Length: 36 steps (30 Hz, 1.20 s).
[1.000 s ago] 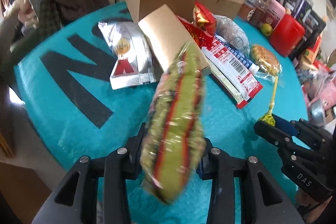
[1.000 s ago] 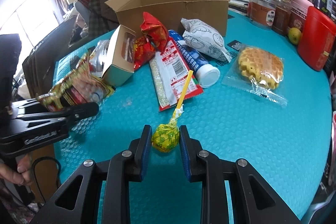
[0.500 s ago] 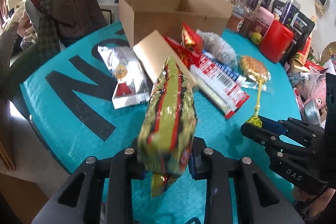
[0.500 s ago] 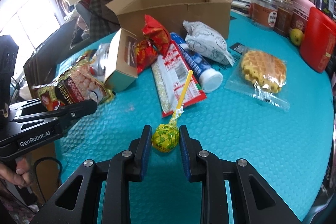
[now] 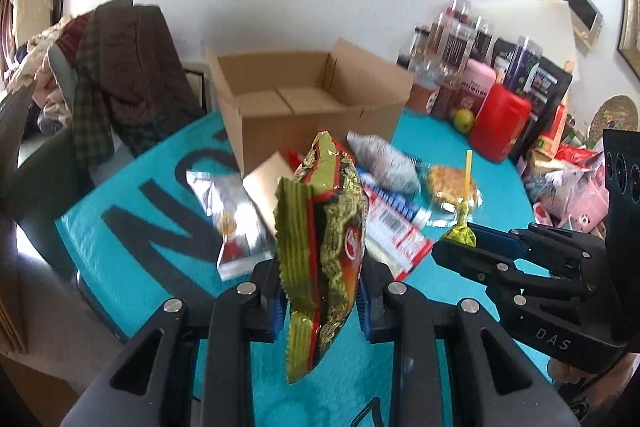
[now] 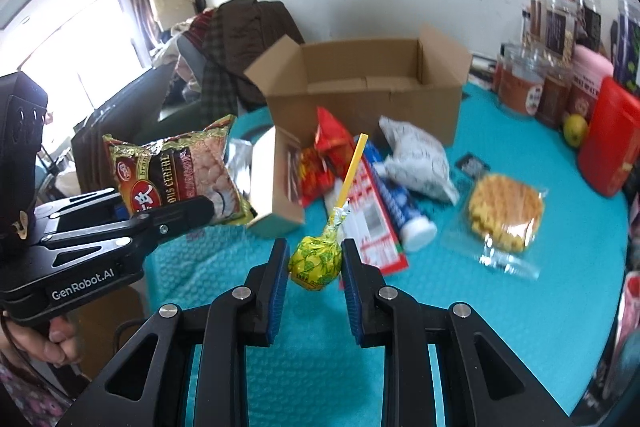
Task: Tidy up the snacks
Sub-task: 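Lift the wafer bag and lollipop and carry both over the cardboard box, then open the left tool dropping the wafer bag while the right tool drops the lollipop into the box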
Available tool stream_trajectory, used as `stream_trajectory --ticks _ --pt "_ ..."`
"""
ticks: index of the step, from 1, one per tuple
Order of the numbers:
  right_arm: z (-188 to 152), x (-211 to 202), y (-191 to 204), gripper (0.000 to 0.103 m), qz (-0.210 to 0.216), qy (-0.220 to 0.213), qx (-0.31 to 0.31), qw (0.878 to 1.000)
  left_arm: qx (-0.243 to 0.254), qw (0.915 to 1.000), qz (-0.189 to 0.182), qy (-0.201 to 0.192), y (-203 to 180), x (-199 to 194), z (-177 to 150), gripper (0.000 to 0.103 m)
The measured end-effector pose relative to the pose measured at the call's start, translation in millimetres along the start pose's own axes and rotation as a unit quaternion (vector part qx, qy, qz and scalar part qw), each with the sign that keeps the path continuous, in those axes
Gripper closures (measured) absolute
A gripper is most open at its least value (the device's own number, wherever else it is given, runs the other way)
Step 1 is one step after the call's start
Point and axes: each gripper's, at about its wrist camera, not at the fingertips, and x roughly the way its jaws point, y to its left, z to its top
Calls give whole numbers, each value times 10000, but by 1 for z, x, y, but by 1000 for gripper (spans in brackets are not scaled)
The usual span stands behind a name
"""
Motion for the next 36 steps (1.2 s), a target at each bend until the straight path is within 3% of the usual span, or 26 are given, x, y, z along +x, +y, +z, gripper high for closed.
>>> stream_trajectory --ticks 8,21,28,36 --pt "34 -11 -4 77 17 -343 -115 9993 119 9986 43 -523 -4 -8 36 75" --pt "110 -11 -19 77 -41 -685 -499 9964 182 9952 167 -943 1 5 99 75" --pt "150 5 -30 77 -80 -772 -696 9946 194 9946 260 -982 12 28 134 75" --pt "179 40 -50 77 -58 -609 -672 9959 85 9975 225 -663 25 72 158 75"
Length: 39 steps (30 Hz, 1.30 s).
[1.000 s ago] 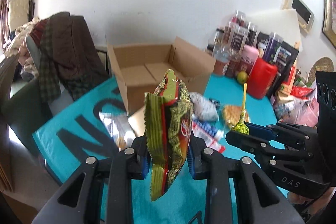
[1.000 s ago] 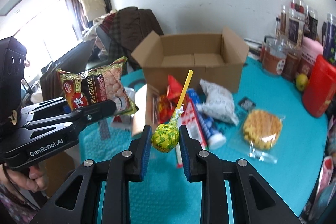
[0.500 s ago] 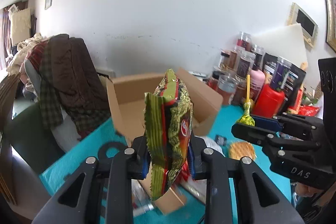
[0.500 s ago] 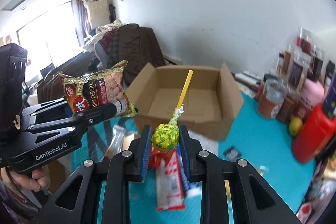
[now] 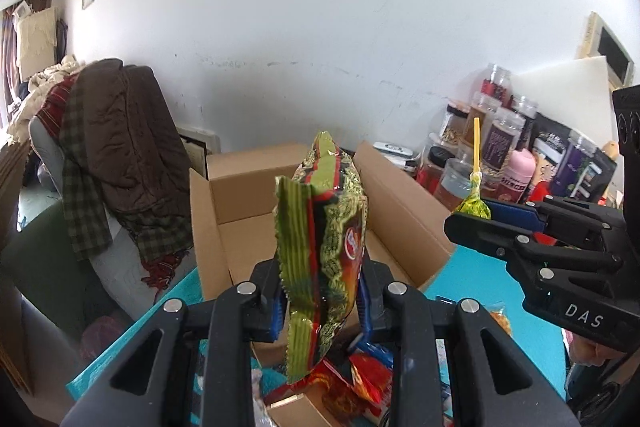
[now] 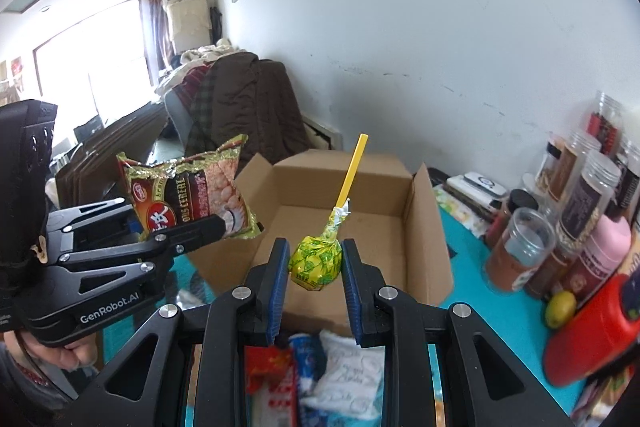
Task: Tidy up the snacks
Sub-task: 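Open the left tool dropping the wafer bag while the right tool drops the lollipop into the box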
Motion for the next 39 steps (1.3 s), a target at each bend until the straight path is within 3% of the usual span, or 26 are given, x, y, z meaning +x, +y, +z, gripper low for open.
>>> stream_trajectory --ticks 13,31,33,36,37,39 --pt "1 69 -28 77 267 915 251 9951 0 9966 87 822 2 71 3 75" --pt "-21 128 -48 77 339 1842 619 9804 -82 9834 595 1715 10 116 -11 74" --pt "-22 131 -48 76 310 1891 628 9795 -51 9828 717 1700 9 115 -11 70" --pt "-24 132 -50 62 260 1974 703 9774 -31 9830 844 1628 10 113 -8 48" --pt "-24 131 -52 62 257 1981 752 9770 -33 9833 899 1585 11 112 -7 41" --pt "-23 129 -52 62 234 1981 788 9767 -29 9842 948 1496 11 107 -5 37"
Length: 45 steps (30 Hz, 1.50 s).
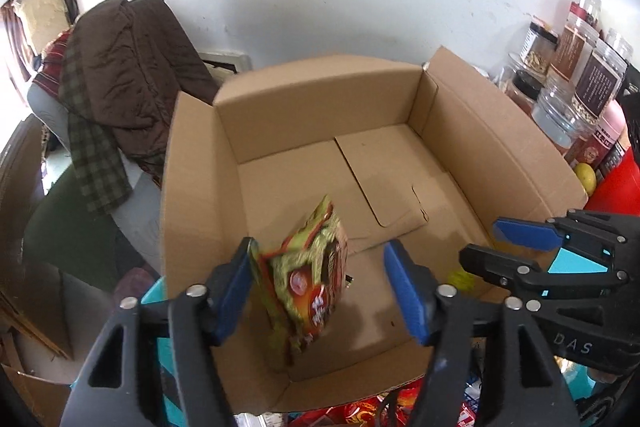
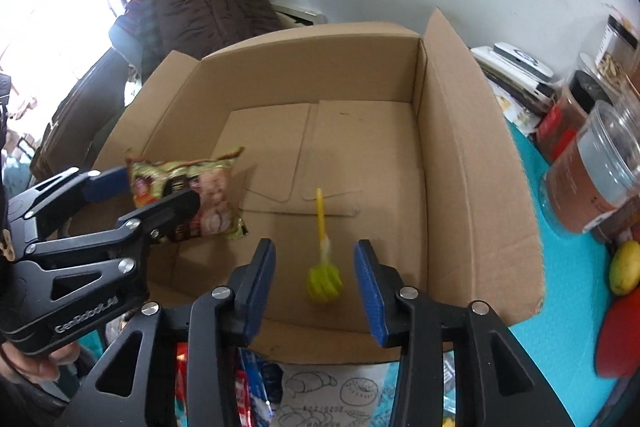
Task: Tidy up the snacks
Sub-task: 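Open the left tool dropping the wafer bag while the right tool drops the lollipop into the box, then withdraw both tools from the box back toward the snack pile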
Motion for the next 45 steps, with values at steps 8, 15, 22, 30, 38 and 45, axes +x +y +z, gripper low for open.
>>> stream_trajectory --ticks 8,15,22,30,38,45 --pt "1 -23 5 62 -146 -279 -39 9995 -35 9997 -74 -219 2 -22 6 37" --pt "-3 -60 20 62 -292 -697 -175 9970 -63 9985 -47 -537 2 -61 9 37" --pt "-5 -101 42 62 -445 -1201 -430 9908 -121 9953 31 -957 6 -108 7 37" --pt "-16 -142 66 62 -520 -1632 -646 9831 -192 9910 52 -1324 11 -157 -6 37" --pt "-39 -175 81 62 -601 -1991 -739 9753 -201 9873 -16 -1575 10 -196 -26 37" --pt "-63 -196 94 55 -701 -2232 -734 9695 -143 9822 -9 -1871 9 -225 -50 23"
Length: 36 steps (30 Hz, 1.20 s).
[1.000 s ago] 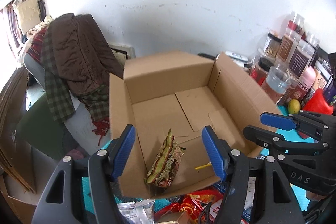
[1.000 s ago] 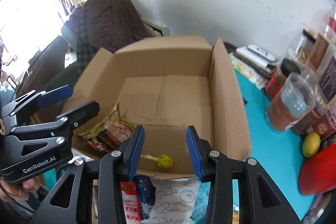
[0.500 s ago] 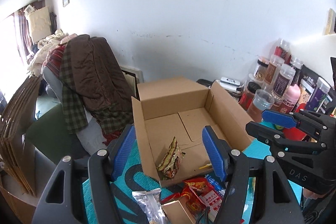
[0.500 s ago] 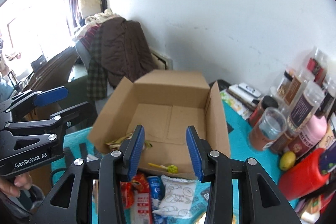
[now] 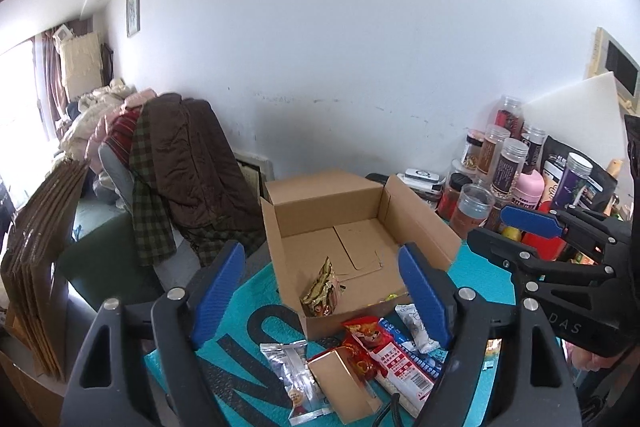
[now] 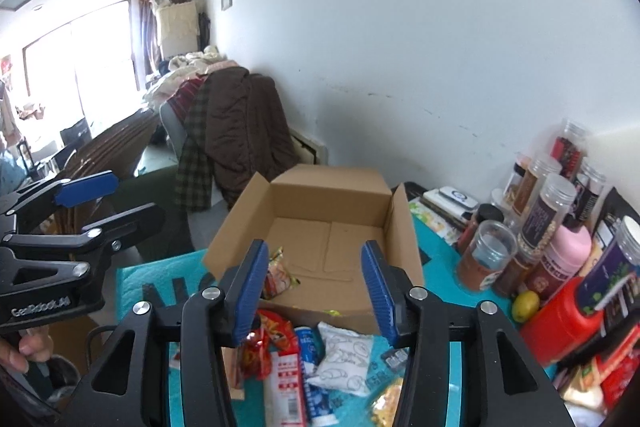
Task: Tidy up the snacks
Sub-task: 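Withdraw both tools from the box back toward the snack pile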
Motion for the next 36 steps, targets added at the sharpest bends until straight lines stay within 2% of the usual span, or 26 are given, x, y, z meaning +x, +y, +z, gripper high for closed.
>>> stream_trajectory --ticks 5,8,13,17,20,23,36 --pt "-13 -15 7 54 6 -55 72 10000 18 9999 -120 11 0 -15 -13 23" --pt "-22 -21 13 48 -19 -104 83 9999 41 9998 -184 33 0 -22 -23 23" --pt "-37 -27 20 48 -105 -85 88 9999 76 9997 -211 35 1 -32 -38 23" --pt "-49 -32 27 40 -163 -159 55 9997 106 9998 -166 3 2 -39 -51 23" --pt "-57 -34 31 40 -235 -179 25 9996 120 9998 -131 77 1 -39 -60 23" --pt "-66 -35 33 35 -222 -188 78 9995 91 9997 -153 174 2 -39 -70 23" --pt "-102 -17 35 34 -179 72 185 9996 -22 9972 -348 658 5 -24 -105 23"
